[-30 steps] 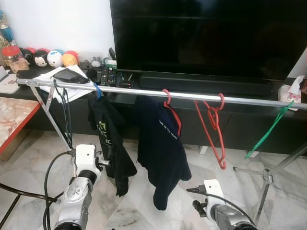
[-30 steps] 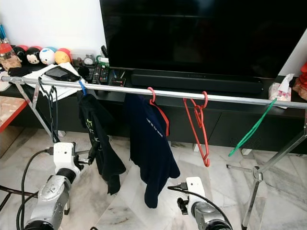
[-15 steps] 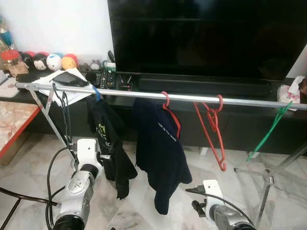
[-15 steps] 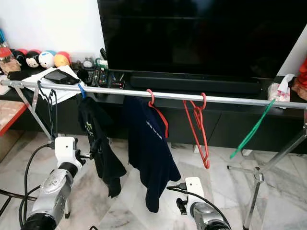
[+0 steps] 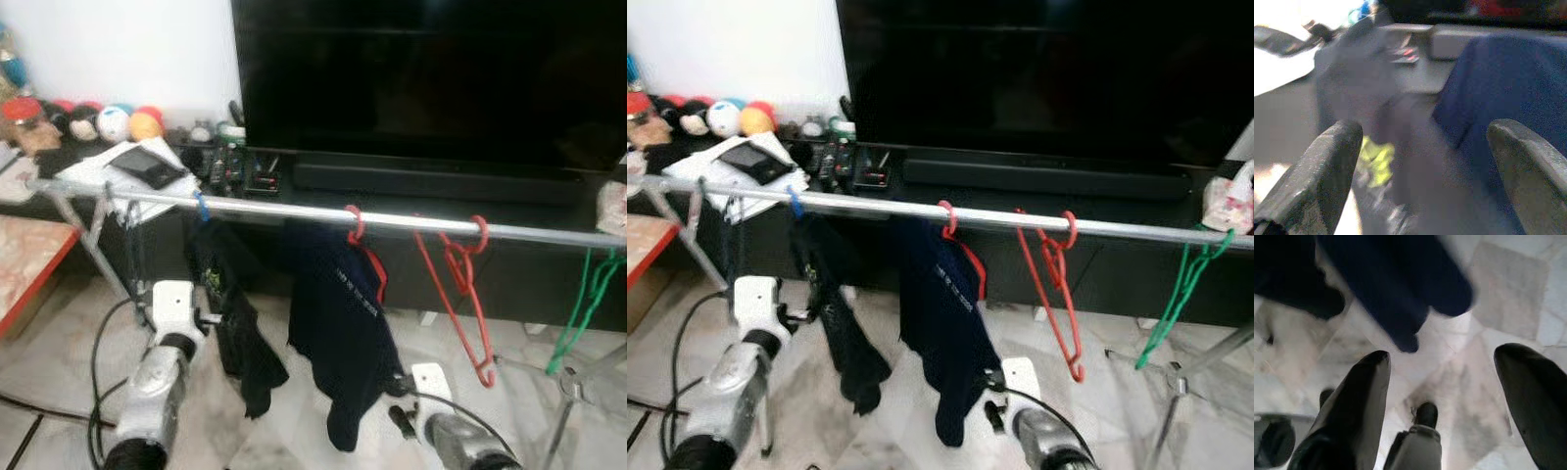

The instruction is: Hang hanger

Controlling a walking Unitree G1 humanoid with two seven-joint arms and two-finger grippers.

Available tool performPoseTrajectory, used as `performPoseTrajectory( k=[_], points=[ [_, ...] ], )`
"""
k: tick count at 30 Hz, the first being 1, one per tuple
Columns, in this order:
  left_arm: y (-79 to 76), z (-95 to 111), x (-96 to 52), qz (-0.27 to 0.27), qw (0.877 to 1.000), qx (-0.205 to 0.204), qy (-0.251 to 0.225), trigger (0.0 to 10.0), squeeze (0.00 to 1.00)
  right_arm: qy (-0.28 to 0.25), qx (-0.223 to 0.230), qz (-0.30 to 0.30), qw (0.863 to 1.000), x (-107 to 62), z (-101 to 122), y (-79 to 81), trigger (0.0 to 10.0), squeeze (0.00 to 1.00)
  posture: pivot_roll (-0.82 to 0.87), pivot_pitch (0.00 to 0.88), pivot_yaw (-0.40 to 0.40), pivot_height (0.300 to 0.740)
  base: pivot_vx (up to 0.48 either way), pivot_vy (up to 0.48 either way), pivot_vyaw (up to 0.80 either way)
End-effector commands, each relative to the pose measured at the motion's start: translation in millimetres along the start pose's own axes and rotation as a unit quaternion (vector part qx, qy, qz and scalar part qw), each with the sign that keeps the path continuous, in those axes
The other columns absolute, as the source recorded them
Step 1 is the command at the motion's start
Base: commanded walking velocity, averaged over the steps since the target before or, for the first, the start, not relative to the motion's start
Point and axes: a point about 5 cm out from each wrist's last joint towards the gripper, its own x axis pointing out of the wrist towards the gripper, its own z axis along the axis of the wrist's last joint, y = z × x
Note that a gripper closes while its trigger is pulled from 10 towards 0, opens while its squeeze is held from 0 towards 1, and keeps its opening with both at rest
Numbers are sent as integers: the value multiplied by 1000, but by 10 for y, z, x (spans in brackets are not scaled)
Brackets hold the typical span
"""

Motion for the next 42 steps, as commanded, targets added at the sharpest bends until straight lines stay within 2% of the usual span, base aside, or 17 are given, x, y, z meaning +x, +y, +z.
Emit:
performPoseTrajectory(
  k=[1, 3, 6, 12, 17, 20, 24, 30, 36, 42],
  points=[
    [-103, -18, 6, -19, 1000, -4, 5, 10000, 0, 4, 2, -10, 1000, -12, -19, -71, 10000, 0, -56, 0, -29, 740, 285, 0, 0],
    [-108, -17, 2, -28, 1000, 10, 9, 10000, 0, 5, 1, -10, 1000, -12, -20, -73, 10000, 0, -56, 0, -29, 740, 0, 0, 0],
    [-98, -14, 0, -25, 1000, 9, 10, 10000, 0, 5, 1, -10, 1000, -13, -20, -75, 10000, 0, -55, 0, -29, 740, 0, 0, 0],
    [-18, -37, 26, 5, 998, 47, 46, 10000, 0, 5, 0, -10, 1000, -13, -23, -76, 10000, 0, -55, 0, -29, 740, 0, 0, 0],
    [-29, 13, 90, 15, 998, 29, 58, 10000, 0, 6, -1, -9, 1000, -13, -27, -75, 10000, 0, -51, 0, -28, 740, 0, 0, 0],
    [-12, 6, 156, 32, 995, 47, 80, 10000, 0, 6, -1, -8, 1000, -12, -29, -70, 10000, 0, -52, 0, -27, 740, 0, 0, 0],
    [-5, 8, 252, 50, 993, 49, 98, 10000, 0, 6, -1, -8, 1000, -12, -28, -67, 10000, 0, -53, 0, -26, 740, 0, 0, 0],
    [-13, 15, 382, 76, 989, 37, 124, 10000, 0, 5, 1, -6, 1000, -10, -29, -56, 10000, 0, -61, 0, -20, 740, 0, 0, 0],
    [25, 42, 444, 104, 984, 28, 142, 10000, 0, 5, 3, -5, 1000, -9, -24, -52, 10000, 0, -65, 0, -19, 740, 0, 0, 0],
    [61, 42, 473, 129, 978, 39, 161, 10000, 0, 3, 6, -5, 1000, -9, -18, -48, 10000, 0, -70, 0, -17, 740, 0, 0, 0]
  ],
)
